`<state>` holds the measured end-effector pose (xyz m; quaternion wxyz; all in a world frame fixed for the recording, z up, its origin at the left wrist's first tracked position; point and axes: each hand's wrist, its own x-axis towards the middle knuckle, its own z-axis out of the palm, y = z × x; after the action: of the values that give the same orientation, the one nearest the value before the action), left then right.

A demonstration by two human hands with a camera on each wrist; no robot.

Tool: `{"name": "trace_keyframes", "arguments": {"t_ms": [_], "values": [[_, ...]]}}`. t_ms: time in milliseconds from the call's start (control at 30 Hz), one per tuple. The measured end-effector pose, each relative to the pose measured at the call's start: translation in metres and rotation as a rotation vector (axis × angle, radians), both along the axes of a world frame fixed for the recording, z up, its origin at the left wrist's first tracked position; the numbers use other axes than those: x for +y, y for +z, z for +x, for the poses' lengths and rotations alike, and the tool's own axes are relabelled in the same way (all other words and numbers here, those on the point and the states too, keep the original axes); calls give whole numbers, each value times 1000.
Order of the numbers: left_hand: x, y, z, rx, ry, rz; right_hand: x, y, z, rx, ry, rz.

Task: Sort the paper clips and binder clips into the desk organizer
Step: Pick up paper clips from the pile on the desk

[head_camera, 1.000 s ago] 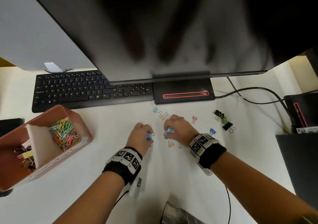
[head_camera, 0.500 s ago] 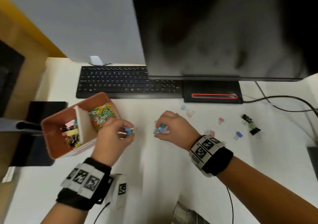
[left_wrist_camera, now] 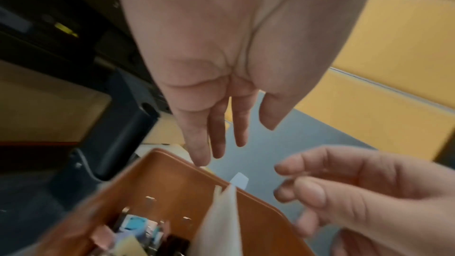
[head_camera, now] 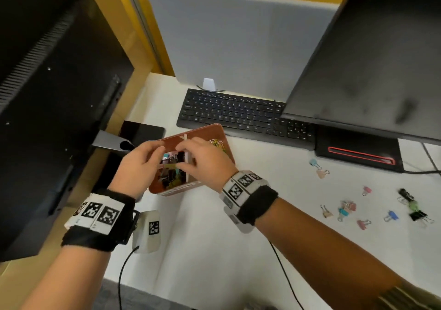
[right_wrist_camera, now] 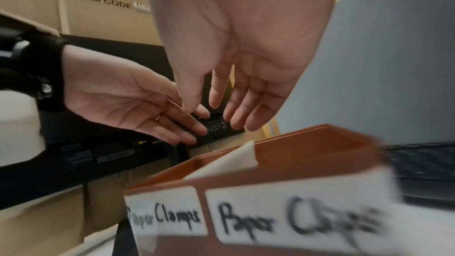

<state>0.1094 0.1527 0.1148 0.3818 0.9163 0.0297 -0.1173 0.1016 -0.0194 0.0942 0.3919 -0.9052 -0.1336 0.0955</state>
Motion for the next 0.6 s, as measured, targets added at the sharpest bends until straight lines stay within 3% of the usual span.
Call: {"name": "trace_keyframes", "arguments": {"t_ms": [200, 300, 400, 600], "values": [[-78, -2, -20, -152, -313, -109, -133, -28, -83, 48, -262, -116], [-149, -24, -36, -152, -532, -100, -221, -45, -144, 231, -519, -324], [-221, -52, -50, -85, -657, -78, -288, -57, -189, 403, -679, -389], [-303, -96, -54, 24, -758, 98, -333, -71, -189, 466, -685, -357]]}}
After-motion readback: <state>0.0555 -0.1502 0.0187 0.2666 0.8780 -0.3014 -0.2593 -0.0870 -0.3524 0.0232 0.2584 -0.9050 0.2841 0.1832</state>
